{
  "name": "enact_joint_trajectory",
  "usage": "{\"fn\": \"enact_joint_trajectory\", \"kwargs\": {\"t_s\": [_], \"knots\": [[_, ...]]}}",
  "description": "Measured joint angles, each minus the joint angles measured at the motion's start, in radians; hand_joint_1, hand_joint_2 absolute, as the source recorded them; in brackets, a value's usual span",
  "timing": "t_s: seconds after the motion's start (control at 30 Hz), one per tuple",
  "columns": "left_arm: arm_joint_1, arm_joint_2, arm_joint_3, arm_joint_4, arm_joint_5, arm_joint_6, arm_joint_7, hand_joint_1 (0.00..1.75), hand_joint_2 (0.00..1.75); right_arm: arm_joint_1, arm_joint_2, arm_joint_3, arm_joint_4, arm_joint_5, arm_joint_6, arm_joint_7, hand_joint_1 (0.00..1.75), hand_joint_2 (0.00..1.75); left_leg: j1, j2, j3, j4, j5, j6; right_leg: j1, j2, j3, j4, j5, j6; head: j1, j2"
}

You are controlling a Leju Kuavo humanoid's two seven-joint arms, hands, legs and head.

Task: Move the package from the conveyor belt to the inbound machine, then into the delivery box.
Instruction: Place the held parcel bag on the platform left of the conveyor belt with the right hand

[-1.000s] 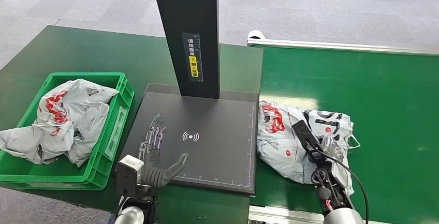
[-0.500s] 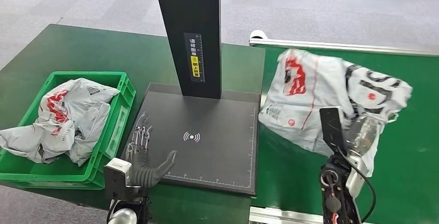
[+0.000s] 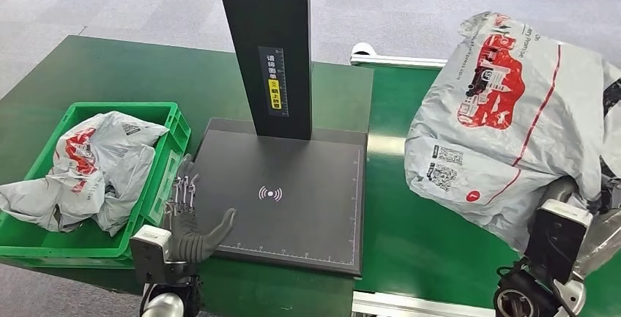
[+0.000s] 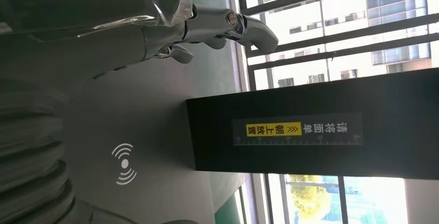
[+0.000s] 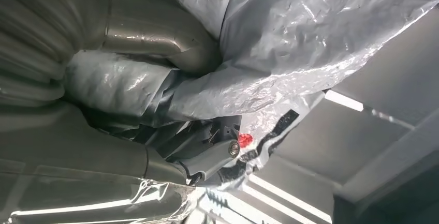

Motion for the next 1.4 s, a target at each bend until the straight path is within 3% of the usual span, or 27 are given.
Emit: {"fn": "enact_joint_trajectory", "kwargs": {"t_s": [0.17,0.27,0.4,0.57,0.9,1.03,1.17,1.4], "knots": [[-0.022,-0.004,0.014,-0.007,-0.011,-0.007,0.009,0.00,1.75,-0.082,0.005,0.081,0.100,-0.160,0.357,0.026,1.75,1.75,0.000,0.005,0.001,-0.001,0.000,0.000,0.000,0.005,0.001,0.000,0.001,-0.001,0.000,0.000],[-0.042,-0.004,0.017,-0.008,-0.015,-0.005,0.017,0.00,1.75,-0.153,0.022,0.172,0.250,-0.168,0.466,0.051,1.75,1.75,0.001,0.004,0.002,-0.001,0.002,0.000,0.001,0.004,0.001,0.000,0.001,-0.001,0.000,0.000],[-0.066,-0.003,0.025,-0.008,-0.016,0.012,0.023,0.00,1.75,-0.213,0.059,0.280,0.423,-0.166,0.511,0.060,1.75,1.75,0.001,0.004,0.001,0.000,0.002,-0.001,0.001,0.004,0.000,0.001,0.001,-0.001,0.000,0.000],[-0.077,0.000,0.040,-0.010,-0.017,0.031,0.023,0.00,1.75,-0.233,0.078,0.378,0.527,-0.173,0.527,0.063,1.75,1.75,0.001,0.004,-0.001,0.000,0.001,-0.001,0.001,0.004,-0.002,0.001,0.001,-0.001,0.000,0.000],[-0.077,0.004,0.052,-0.015,-0.018,0.037,0.023,0.00,1.75,-0.241,0.082,0.416,0.567,-0.181,0.537,0.064,1.75,1.75,0.000,0.003,-0.001,0.000,0.001,-0.001,0.000,0.004,-0.002,0.001,0.001,-0.001,0.000,0.000],[-0.076,0.003,0.071,-0.031,-0.018,0.053,0.026,0.00,1.75,-0.268,0.073,0.472,0.602,-0.165,0.603,0.063,0.00,1.75,0.001,0.003,-0.001,0.000,0.001,-0.001,0.001,0.004,-0.003,0.001,0.001,-0.001,0.000,0.000],[-0.072,0.003,0.078,-0.044,-0.018,0.053,0.029,0.00,1.75,-0.279,0.063,0.505,0.621,-0.150,0.605,0.054,0.00,1.75,0.001,0.003,-0.001,0.000,0.001,-0.001,0.001,0.004,-0.003,0.001,0.001,-0.001,0.000,0.000],[-0.056,0.003,0.096,-0.066,-0.021,0.052,0.032,0.00,1.75,-0.288,0.044,0.542,0.630,-0.128,0.578,-0.033,0.00,1.75,0.000,0.003,-0.001,0.000,0.001,-0.001,0.000,0.004,-0.003,0.001,0.001,-0.001,0.000,0.000]]}}
